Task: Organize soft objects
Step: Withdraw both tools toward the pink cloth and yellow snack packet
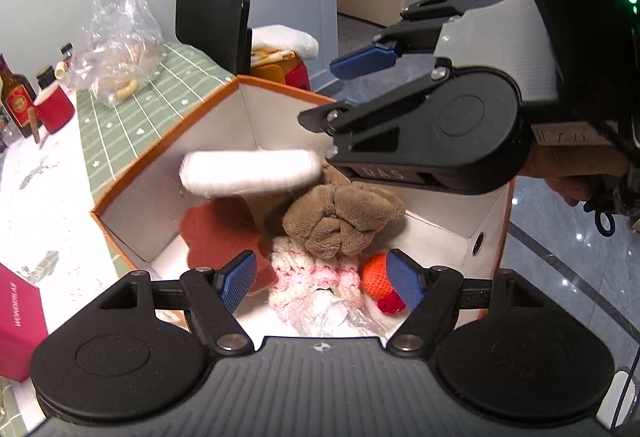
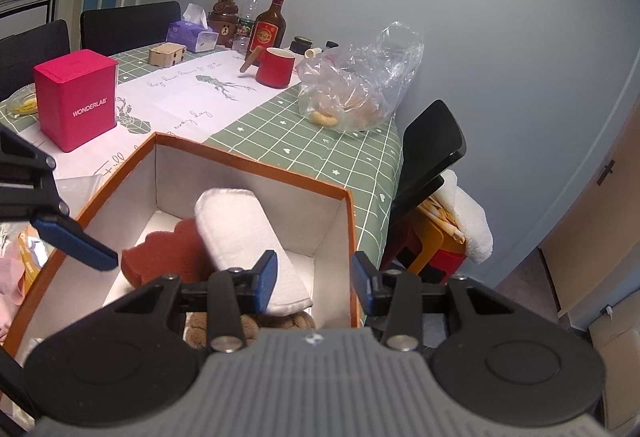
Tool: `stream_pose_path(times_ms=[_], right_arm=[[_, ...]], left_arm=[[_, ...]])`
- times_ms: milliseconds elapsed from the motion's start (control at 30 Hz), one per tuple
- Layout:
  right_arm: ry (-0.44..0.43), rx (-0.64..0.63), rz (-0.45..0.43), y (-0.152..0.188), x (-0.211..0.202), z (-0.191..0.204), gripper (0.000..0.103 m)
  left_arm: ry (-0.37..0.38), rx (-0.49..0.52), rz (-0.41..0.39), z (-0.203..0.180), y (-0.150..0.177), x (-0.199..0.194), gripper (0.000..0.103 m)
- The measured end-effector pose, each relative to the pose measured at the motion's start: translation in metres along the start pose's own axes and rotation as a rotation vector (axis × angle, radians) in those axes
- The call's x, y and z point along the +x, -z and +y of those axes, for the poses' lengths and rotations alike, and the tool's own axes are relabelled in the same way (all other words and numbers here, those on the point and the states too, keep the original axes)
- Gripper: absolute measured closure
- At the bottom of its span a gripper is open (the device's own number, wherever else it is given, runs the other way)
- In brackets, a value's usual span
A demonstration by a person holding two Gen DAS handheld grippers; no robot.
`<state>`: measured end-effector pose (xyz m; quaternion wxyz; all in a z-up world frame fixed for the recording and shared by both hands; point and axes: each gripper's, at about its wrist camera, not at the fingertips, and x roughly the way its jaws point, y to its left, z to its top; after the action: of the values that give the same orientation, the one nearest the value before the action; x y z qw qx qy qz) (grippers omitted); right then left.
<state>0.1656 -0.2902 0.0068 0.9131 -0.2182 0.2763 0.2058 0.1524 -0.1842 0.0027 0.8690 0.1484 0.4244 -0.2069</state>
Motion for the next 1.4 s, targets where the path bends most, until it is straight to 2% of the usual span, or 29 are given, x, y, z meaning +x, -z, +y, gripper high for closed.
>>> stream_pose_path(times_ms=[167,500,700,833,900,1100,1400], right_arm=[[0.01,-0.025,-0.017,-0.01,-0.019,0.006,0.057],[-0.01,-0.059,-0.075,-0.035,-0.059,0.028,0.054],[-0.044,-0.064,-0.094,-0.044,-0.073,0.054,0.054],[-0.079,-0.058,-0.093,-0.04,-0.078,0.077,0.054],[-0.089,-0.067,-0.083,-0.037,-0.077,0.091,0.054],[-0.1,-0.063,-0.064,-0.024,-0.069,0.132,0.054],[-0.127,0.01,-0.047,-0.016,-0.051,0.164,0.054]], left_arm=[[-0.02,0.007,-0.029,0.006,0.001,-0.026,0.016],[-0.074,-0.029,-0.084,0.036,0.012,-0.075,0.016],[-0.1,-0.035,-0.087,0.056,0.036,-0.09,0.016],[-0.145,0.01,-0.064,0.072,0.061,-0.093,0.016],[-0.157,-0.004,-0.044,0.085,0.074,-0.093,0.016],[-0.133,-0.077,-0.009,0.113,0.114,-0.084,0.016],[-0.017,0.074,-0.015,0.083,0.16,-0.053,0.016]])
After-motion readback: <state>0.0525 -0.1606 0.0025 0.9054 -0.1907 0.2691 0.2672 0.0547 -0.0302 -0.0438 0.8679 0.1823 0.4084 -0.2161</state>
